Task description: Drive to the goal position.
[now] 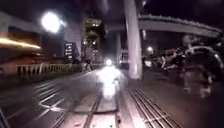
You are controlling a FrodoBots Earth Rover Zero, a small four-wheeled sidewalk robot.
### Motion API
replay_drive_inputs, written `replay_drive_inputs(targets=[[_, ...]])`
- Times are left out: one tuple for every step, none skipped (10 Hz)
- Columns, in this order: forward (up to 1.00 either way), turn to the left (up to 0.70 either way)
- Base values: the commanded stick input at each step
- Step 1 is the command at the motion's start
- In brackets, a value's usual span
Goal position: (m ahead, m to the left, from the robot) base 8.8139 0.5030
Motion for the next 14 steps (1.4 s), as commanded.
replay_drive_inputs(targets=[[0.70,0.00],[0.70,0.00],[0.70,0.00],[0.70,0.00],[0.70,0.00],[0.70,0.00],[0.70,0.00],[0.70,0.00],[0.70,0.00],[0.70,0.00],[0.70,0.00],[0.70,0.00],[0.70,0.00],[0.70,0.00]])
